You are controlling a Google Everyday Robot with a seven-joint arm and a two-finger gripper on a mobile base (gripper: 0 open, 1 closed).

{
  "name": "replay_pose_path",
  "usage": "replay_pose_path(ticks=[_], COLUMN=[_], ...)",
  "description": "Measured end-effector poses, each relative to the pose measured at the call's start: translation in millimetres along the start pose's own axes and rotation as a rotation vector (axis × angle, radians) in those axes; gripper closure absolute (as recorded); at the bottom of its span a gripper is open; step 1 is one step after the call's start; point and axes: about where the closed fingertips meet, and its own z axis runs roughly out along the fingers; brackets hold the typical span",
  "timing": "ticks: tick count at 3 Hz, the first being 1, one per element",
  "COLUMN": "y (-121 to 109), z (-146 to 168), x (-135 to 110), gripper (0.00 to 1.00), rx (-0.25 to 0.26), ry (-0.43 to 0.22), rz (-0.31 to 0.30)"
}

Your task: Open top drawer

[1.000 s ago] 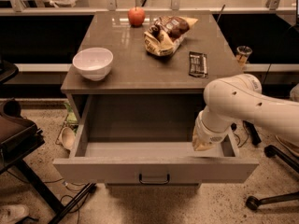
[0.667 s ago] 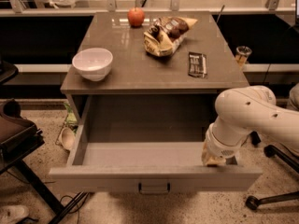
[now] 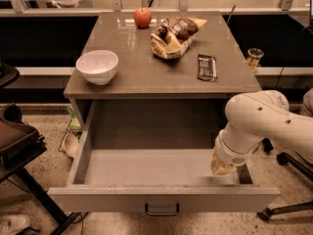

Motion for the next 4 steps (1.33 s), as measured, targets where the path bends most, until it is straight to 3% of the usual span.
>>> replay_pose_path(ticks=[3,4], y=[2.0,2.6], z=[1.3,1.7], x=[0.3,0.4], gripper=[0.13,0.0], rx=[-0.004,-0.005], ry=[0.002,0.002], rz=[-0.001,-0.001])
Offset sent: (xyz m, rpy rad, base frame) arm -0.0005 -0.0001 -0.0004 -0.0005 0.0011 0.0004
